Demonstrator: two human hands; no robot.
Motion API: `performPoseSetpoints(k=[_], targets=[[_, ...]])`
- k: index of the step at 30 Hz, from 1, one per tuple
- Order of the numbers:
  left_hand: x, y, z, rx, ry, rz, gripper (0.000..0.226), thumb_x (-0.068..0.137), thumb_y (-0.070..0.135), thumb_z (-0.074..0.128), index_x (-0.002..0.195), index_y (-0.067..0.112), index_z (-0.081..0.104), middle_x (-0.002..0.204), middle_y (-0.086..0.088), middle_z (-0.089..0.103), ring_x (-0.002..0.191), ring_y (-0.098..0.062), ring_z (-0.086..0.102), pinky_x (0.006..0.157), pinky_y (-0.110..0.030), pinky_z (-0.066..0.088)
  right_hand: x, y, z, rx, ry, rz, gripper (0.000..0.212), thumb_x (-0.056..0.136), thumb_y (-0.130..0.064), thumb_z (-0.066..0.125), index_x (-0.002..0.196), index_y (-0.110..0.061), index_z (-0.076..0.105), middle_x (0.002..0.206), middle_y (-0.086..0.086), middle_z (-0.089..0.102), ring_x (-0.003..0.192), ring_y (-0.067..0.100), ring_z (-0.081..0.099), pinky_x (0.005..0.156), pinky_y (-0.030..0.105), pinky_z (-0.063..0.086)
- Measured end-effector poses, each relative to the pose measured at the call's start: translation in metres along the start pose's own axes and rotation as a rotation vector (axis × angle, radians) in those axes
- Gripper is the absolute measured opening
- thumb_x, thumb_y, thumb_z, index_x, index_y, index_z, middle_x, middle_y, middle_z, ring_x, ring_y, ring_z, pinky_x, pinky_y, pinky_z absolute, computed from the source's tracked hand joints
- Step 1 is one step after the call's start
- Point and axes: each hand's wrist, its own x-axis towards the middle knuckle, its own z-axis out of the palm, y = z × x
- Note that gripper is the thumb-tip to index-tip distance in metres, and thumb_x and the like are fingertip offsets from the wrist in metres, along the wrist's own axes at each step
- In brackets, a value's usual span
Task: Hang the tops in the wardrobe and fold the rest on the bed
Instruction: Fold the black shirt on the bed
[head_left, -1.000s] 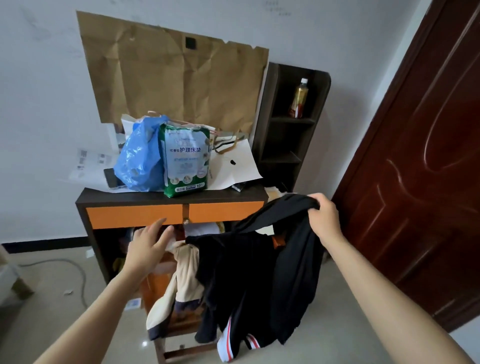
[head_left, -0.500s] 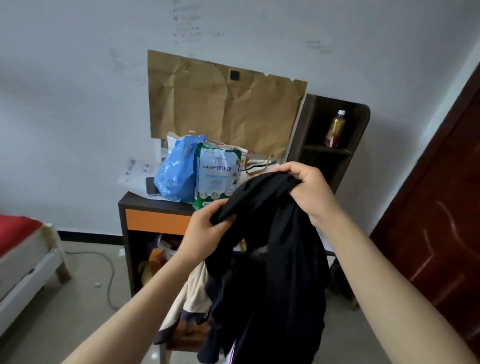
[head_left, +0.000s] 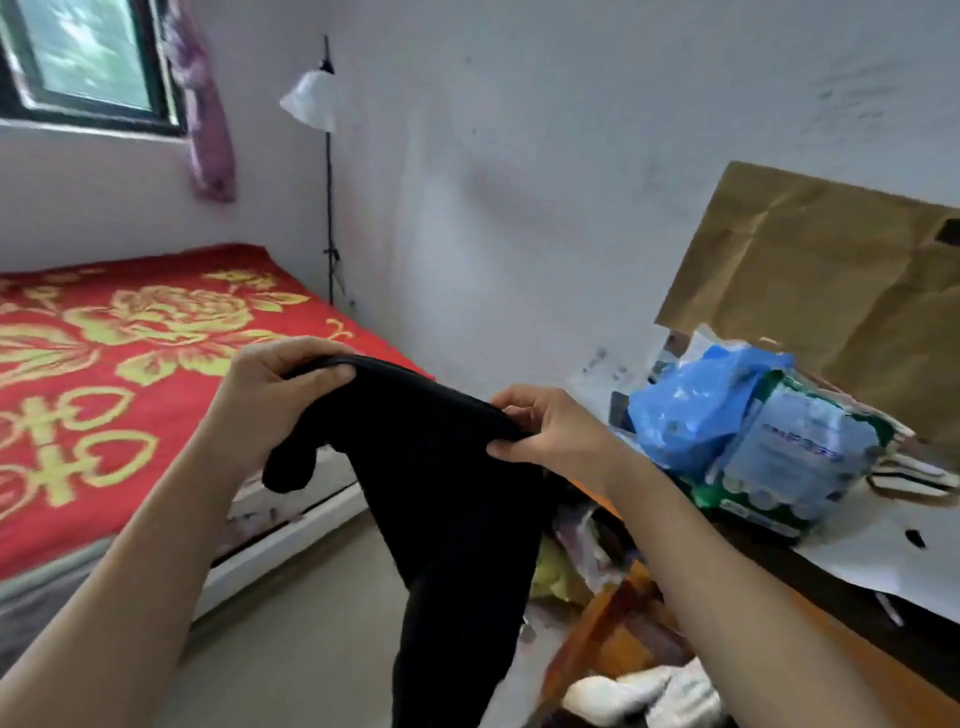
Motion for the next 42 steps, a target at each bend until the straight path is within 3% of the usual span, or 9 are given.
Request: performPoseSetpoints(k=[4,11,19,23,26,31,35,38,42], targets=[[0.006,-0.026,-0.084,0.260,0.110,-0.019,0.062,0.080,-0.007,0.064,0.057,0.051,0.067,0.056,0.024,0.063,0.053,0.008,0.057,0.053,-0.005,0.041,0.089,0.007,0.067,-0.093,-0.141,-0.067,0.034,0.080,0.014,0.058,0.081,-0.020,0.060,0.077,-0.006,0.061,0.074,0.004,0.057,0.073,0.016,0.045],[0.015,-0.065,-0.236,0.496,0.197,-0.100,0.066,0.083,-0.002,0.064,0.058,0.059,0.063,0.065,0.037,0.061,0.066,0.015,0.059,0.060,-0.004,0.042,0.234,-0.003,0.187,-0.251,-0.179,-0.201,0.014,0.079,0.003,0.064,0.074,-0.010,0.060,0.073,-0.002,0.059,0.067,0.004,0.053,0.068,0.021,0.042],[0.003,-0.117,-0.379,0.868,0.322,-0.106,0.022,0.080,0.002,0.069,0.098,0.013,0.073,0.082,0.049,0.055,0.078,0.021,0.055,0.070,-0.004,0.042,0.336,-0.019,0.305,-0.371,-0.274,-0.254,0.043,0.082,-0.008,0.066,0.070,-0.027,0.029,0.064,-0.004,0.039,0.058,0.014,0.035,0.057,0.030,0.029],[-0.003,-0.125,-0.419,1.008,0.442,-0.169,0.017,0.080,0.017,0.066,0.094,0.015,0.075,0.085,0.020,0.067,0.077,-0.003,0.064,0.064,-0.004,0.039,0.379,-0.030,0.349,-0.360,-0.458,-0.212,0.035,0.083,-0.012,0.068,0.084,-0.029,0.038,0.070,-0.001,0.051,0.056,0.015,0.050,0.053,0.026,0.040],[0.004,-0.128,-0.450,1.074,0.533,-0.221,0.038,0.079,0.038,0.051,0.096,0.014,0.075,0.089,-0.002,0.073,0.081,-0.017,0.067,0.065,-0.022,0.047,0.415,-0.039,0.382,-0.418,-0.670,-0.169,0.036,0.082,-0.021,0.070,0.112,-0.021,0.050,0.088,-0.008,0.056,0.079,0.014,0.058,0.063,0.018,0.045],[0.063,-0.129,-0.529,1.146,0.680,-0.206,0.040,0.077,0.037,0.049,0.098,0.014,0.074,0.093,-0.005,0.073,0.086,-0.018,0.064,0.072,-0.020,0.041,0.520,-0.056,0.443,-0.450,-0.962,-0.154,0.008,0.081,-0.017,0.069,0.076,-0.014,0.064,0.079,0.000,0.067,0.079,0.020,0.067,0.073,0.028,0.051],[0.122,-0.125,-0.599,1.104,0.818,-0.182,0.038,0.075,0.028,0.052,0.102,0.012,0.073,0.101,-0.008,0.071,0.095,-0.018,0.063,0.086,-0.024,0.041,0.604,-0.063,0.478,-0.284,-0.997,-0.128,0.012,0.082,-0.020,0.067,0.090,-0.013,0.070,0.090,-0.002,0.069,0.090,0.016,0.066,0.082,0.027,0.050],[0.153,-0.127,-0.647,1.190,0.829,-0.160,0.050,0.074,0.043,0.043,0.103,0.015,0.073,0.097,-0.008,0.071,0.092,-0.021,0.063,0.083,-0.034,0.046,0.660,-0.083,0.510,-0.188,-0.975,-0.146,0.010,0.086,-0.012,0.064,0.091,-0.020,0.068,0.084,-0.009,0.067,0.081,0.006,0.065,0.069,0.013,0.048],[0.137,-0.158,-0.698,1.355,0.878,-0.154,0.044,0.081,0.036,0.042,0.104,0.013,0.072,0.090,-0.009,0.069,0.083,-0.015,0.057,0.068,-0.028,0.041,0.720,-0.080,0.564,-0.529,-0.777,-0.453,0.016,0.090,-0.008,0.058,0.074,-0.008,0.061,0.073,-0.001,0.057,0.067,0.017,0.057,0.051,0.016,0.035]])
